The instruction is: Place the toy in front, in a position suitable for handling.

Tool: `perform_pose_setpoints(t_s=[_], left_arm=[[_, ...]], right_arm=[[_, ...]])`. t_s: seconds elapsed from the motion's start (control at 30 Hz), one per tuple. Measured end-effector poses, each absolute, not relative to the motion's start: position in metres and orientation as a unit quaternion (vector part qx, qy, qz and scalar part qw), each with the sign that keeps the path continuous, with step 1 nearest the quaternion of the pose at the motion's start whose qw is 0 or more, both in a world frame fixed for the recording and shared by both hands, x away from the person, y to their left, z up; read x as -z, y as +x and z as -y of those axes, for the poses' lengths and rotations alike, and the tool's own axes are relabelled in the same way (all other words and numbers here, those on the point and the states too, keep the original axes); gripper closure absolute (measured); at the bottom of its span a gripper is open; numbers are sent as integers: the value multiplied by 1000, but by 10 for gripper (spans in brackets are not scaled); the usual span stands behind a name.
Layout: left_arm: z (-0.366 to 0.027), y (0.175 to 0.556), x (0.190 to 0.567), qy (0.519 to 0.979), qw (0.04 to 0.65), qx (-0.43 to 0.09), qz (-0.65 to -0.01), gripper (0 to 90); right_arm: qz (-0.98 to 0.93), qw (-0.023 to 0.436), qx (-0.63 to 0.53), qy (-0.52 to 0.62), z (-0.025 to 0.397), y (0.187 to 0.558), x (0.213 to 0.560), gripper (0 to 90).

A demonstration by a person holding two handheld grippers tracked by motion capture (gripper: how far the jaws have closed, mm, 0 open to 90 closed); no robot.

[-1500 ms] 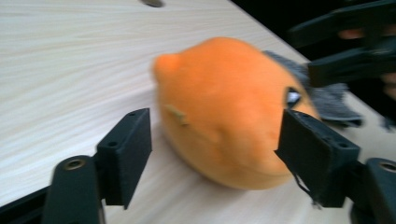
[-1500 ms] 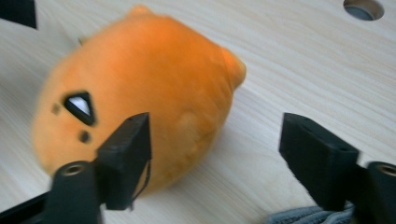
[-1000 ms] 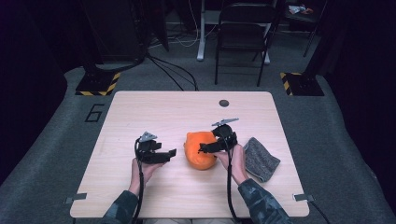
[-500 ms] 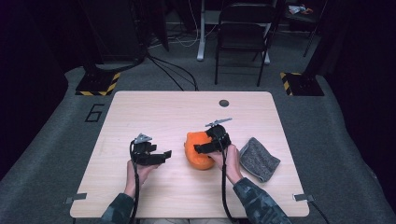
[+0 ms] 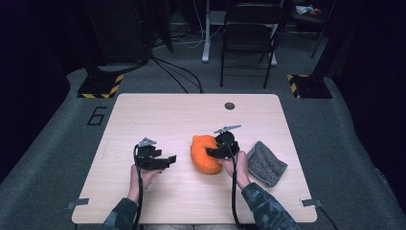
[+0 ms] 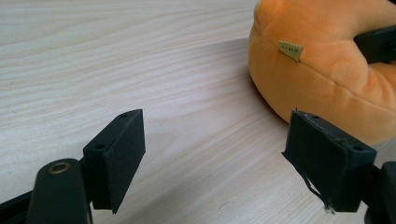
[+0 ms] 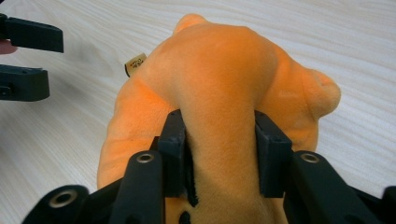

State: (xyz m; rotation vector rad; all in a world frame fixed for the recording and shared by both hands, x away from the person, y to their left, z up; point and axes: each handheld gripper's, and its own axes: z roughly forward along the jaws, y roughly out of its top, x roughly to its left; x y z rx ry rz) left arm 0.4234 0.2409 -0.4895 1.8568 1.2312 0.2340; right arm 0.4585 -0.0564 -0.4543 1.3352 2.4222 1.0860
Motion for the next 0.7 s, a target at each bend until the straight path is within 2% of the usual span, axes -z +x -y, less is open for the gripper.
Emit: perform_pose_setpoints(t_s=[0.7], left_arm=[[-244, 420, 490, 756, 433, -98, -481, 167]], right_arm=[[-855, 103, -402, 312, 82, 469, 421, 661]])
